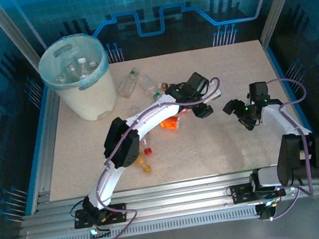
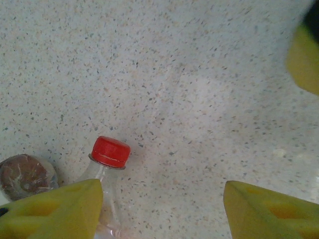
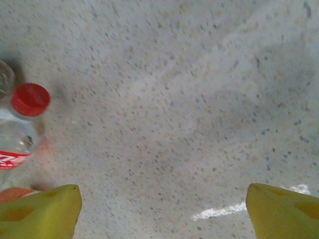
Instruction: Put the plastic bottles in the bin
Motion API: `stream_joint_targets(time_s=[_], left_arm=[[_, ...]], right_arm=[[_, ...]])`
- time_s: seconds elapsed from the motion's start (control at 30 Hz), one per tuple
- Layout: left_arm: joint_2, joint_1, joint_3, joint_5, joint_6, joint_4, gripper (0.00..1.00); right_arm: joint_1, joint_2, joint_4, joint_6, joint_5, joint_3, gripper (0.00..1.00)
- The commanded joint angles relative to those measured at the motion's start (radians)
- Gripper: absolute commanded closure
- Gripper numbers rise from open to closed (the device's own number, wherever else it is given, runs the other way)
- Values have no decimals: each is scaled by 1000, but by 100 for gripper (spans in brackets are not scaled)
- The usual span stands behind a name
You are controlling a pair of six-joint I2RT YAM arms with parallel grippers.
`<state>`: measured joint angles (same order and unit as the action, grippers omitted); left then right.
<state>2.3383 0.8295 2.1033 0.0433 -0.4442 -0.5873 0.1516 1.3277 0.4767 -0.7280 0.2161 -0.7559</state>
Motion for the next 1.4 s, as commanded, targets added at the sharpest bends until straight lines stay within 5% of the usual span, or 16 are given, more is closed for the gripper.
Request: stream_joint_targets(time_s=[0.0, 0.6, 0.87, 1.37], left_arm=[[49, 0, 44, 68, -27, 10, 34], [235, -2, 262, 201, -220, -76, 33], [284, -24, 348, 166, -163, -148, 36], [276, -33, 363, 137, -130, -143, 78]], right_arm=[[11, -19, -27, 19, 42, 18, 13], [11, 39, -68, 57, 45, 12, 15], [12, 64, -61, 79, 50, -6, 15], [12, 79, -63, 85, 52, -31, 14]])
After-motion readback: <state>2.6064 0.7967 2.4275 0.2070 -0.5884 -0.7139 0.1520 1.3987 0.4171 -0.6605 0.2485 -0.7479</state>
